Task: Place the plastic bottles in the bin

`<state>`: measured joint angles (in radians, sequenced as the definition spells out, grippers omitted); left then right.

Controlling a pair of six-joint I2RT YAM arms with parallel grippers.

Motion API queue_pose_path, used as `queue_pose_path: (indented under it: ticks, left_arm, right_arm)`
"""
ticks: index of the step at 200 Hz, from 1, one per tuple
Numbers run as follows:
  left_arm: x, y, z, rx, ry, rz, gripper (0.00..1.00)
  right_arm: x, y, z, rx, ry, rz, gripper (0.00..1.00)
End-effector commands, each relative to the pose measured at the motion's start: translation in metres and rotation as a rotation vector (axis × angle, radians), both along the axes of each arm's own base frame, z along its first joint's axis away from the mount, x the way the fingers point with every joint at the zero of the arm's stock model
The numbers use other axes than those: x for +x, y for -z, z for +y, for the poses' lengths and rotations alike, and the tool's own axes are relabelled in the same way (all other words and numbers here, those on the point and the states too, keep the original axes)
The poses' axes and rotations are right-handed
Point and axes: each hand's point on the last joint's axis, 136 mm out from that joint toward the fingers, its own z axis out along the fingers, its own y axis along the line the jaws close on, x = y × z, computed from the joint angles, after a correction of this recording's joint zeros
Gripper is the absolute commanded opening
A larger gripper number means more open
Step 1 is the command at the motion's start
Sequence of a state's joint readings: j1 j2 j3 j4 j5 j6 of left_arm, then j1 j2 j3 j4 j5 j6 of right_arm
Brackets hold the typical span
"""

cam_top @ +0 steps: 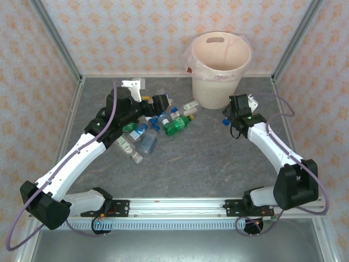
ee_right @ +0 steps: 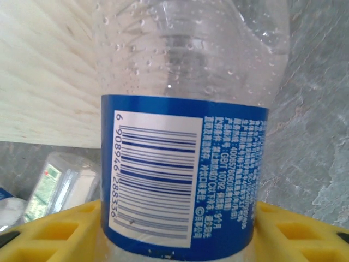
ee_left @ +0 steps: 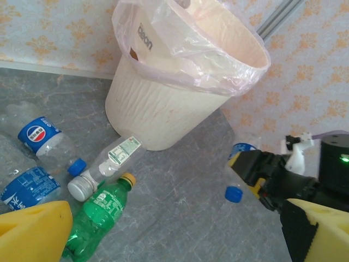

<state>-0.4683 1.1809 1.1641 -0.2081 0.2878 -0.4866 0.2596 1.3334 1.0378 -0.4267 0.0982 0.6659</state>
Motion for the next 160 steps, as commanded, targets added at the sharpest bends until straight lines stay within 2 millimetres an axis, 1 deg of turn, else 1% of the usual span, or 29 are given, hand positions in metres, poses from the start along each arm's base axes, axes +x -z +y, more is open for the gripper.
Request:
queue_pose_path:
  ticks: [1, 28, 49, 76, 102, 133, 160]
  left_arm:
    - [0.01, -0.02, 0.014, -0.048, -0.091, -0.068, 0.99]
    - [0.013, -0.022, 0.022, -0.058, -0.139, -0.073, 0.99]
    - [0.015, -0.019, 0.034, -0.048, -0.207, -0.064, 0.99]
    - [0.014, -0.02, 0.043, -0.06, -0.244, -0.071, 0.99]
    - [0.014, -0.018, 0.044, -0.053, -0.244, -0.058, 0.99]
    - [0.013, -0.019, 0.042, -0.055, -0.23, -0.055, 0.99]
    - [0.011, -0.022, 0.042, -0.049, -0.223, -0.058, 0.99]
  right_arm:
    - [-0.002, -0.054, -0.009, -0.069, 0.008, -0.085, 0.58]
    - [0.002, -0.098, -0.009, -0.094, -0.011, -0.151, 0.57]
    - [0.009, -0.13, -0.007, -0.11, -0.026, -0.208, 0.57]
    - [0.02, -0.166, -0.002, -0.129, -0.049, -0.263, 0.57]
    - [0.035, -0.195, 0.003, -0.141, -0.069, -0.308, 0.57]
    - [0.057, -0.225, 0.01, -0.16, -0.086, -0.36, 0.57]
    - [0.079, -0.242, 0.014, -0.193, -0.09, -0.388, 0.57]
